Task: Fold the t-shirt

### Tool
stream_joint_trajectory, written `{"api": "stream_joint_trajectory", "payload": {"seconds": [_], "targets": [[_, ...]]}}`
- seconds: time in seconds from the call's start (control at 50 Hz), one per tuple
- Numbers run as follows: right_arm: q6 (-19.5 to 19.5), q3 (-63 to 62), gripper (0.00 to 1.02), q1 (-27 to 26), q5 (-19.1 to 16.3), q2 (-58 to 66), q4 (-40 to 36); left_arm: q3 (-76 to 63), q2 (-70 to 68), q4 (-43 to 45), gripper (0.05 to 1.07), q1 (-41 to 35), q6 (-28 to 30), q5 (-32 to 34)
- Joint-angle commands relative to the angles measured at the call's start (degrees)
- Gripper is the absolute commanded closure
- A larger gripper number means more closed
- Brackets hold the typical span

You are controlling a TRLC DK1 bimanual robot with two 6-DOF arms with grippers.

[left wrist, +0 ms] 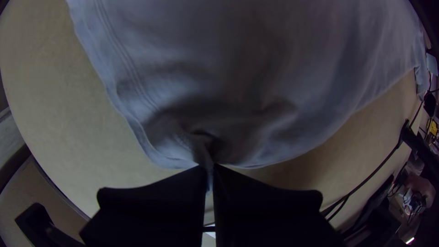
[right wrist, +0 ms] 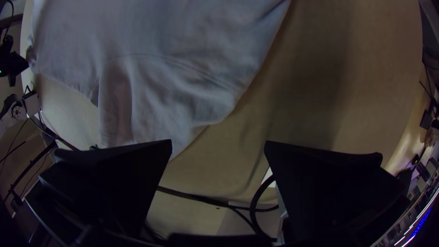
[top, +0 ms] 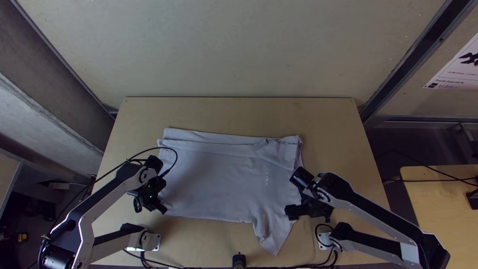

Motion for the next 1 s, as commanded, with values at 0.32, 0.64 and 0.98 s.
{"api": "stream_joint_trajectory", "payload": {"seconds": [0.32, 0.64, 0.98], "targets": [[4.5, 0.7, 0.15, 6.5, -7.7, 10.5, 1.5, 2.2, -0.1, -1.4, 1.05, 2.9, 1.5, 0.2], [4.7, 1.0, 0.16, 7.9, -9.7, 20.9, 9.2, 2.2, -0.1, -1.4, 1.05, 4.5, 2.2, 0.4], [4.2, 0.0, 0.66, 10.7, -8.6, 23.5, 12.7, 2.2, -0.9, -1.6, 1.04, 7.2, 3.9, 0.4]]}}
